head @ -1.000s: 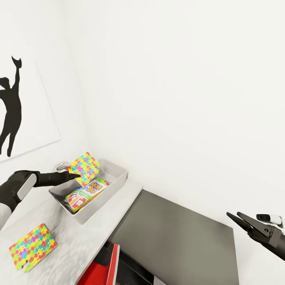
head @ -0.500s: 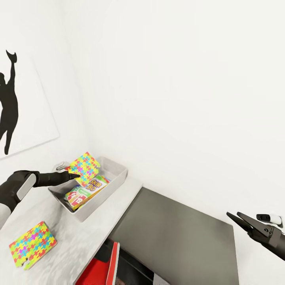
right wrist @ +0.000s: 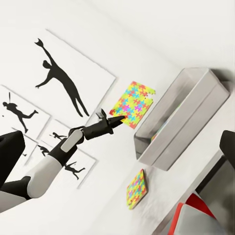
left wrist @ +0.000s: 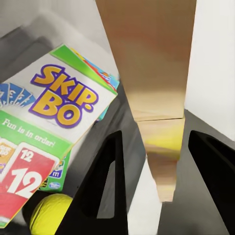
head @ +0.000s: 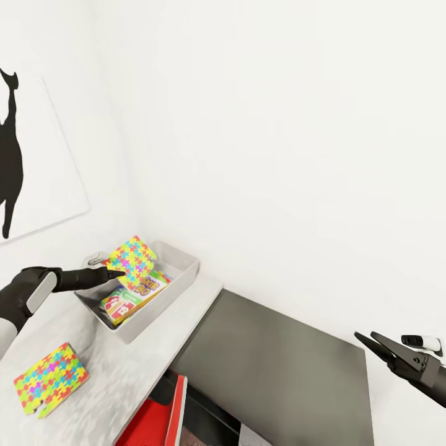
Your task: Put all the toys in the child's room - the three board games (two on the bed and one on the table), the two jigsaw puzzles on the table, and the tennis ball on the table - inside the toy box on the table in the child's room.
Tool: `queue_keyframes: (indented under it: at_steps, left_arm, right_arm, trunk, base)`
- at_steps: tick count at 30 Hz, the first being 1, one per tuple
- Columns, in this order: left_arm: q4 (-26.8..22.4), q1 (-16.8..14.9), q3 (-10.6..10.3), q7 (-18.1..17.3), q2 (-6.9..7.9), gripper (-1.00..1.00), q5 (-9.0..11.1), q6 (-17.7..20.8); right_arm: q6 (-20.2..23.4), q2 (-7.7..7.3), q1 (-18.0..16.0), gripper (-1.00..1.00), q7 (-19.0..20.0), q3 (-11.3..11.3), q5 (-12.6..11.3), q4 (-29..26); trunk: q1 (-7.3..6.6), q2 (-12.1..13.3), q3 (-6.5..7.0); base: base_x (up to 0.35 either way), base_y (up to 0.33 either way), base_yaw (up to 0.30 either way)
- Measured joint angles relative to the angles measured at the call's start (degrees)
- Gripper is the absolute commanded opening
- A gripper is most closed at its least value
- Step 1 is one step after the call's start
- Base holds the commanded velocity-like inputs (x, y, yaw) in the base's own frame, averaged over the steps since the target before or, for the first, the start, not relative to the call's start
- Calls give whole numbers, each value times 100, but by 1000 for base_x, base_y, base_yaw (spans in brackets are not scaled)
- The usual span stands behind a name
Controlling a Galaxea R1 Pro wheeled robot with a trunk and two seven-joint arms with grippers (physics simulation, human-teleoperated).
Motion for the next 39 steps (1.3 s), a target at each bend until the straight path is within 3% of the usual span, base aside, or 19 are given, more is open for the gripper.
queue_keyframes:
  at_steps: [31,39]
  left_arm:
    - [190,0,33,-7,22,-100,-13,-102]
    - [190,0,43,-3,21,-100,-14,-103]
  right_arm:
    - [-4,-8,-2,100,-2,-3,5,0]
    - [2,-8,0,100,0,-97,0,0]
  trunk:
    - [0,-1,-291]
    - [0,-1,-366]
  base:
    - [0,0,0]
    - [0,0,0]
